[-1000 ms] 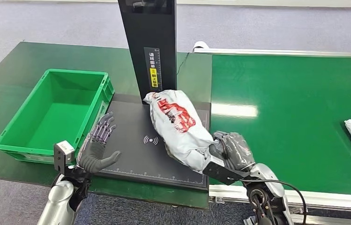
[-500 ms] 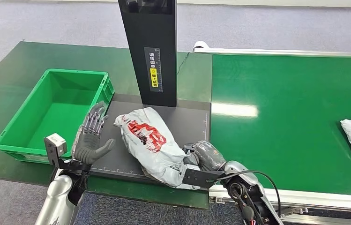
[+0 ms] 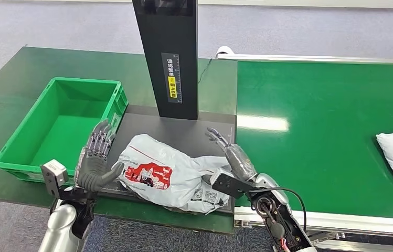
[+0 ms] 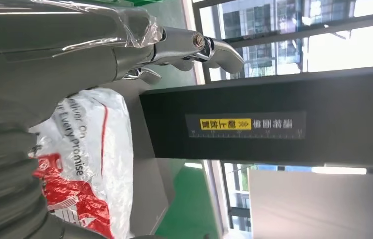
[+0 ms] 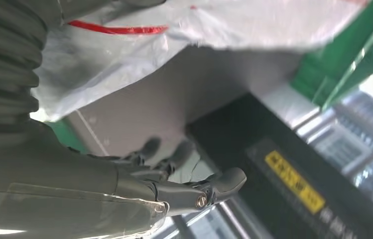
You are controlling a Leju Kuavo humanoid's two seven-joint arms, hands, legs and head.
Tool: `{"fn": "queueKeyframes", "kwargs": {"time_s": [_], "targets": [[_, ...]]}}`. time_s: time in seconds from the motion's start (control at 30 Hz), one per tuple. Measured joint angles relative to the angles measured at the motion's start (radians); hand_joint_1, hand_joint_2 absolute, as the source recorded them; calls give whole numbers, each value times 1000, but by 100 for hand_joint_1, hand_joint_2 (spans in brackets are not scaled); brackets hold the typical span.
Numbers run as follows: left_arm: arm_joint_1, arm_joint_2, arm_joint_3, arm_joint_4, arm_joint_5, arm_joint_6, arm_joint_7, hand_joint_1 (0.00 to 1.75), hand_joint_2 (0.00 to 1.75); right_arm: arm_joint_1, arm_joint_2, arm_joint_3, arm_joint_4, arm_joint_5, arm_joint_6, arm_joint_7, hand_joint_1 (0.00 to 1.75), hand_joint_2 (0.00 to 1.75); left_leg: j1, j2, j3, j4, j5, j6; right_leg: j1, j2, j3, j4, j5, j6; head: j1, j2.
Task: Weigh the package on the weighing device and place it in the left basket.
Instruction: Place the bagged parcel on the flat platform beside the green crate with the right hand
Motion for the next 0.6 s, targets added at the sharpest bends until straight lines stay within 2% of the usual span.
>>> {"fn": "queueKeyframes", "kwargs": {"time_s": [0.13,0.27,0.43,0.6], "targets": [[10,6,-13,-14,-90,4,-27,0,175,13,6,-34,-11,-43,-24,-4,0,175,0,0,0,0,0,0,0,0,0,0,0,0,0,0],[15,10,-35,-18,-153,14,-33,0,175,33,13,-68,-33,-112,-8,-28,0,175,0,0,0,0,0,0,0,0,0,0,0,0,0,0],[18,15,-69,-20,-227,43,-34,0,175,68,31,-126,-82,-299,119,-83,0,175,0,0,0,0,0,0,0,0,0,0,0,0,0,0],[19,22,-111,-19,-308,74,-27,0,175,93,41,-178,-126,-444,229,-99,0,175,0,0,0,0,0,0,0,0,0,0,0,0,0,0]]}}
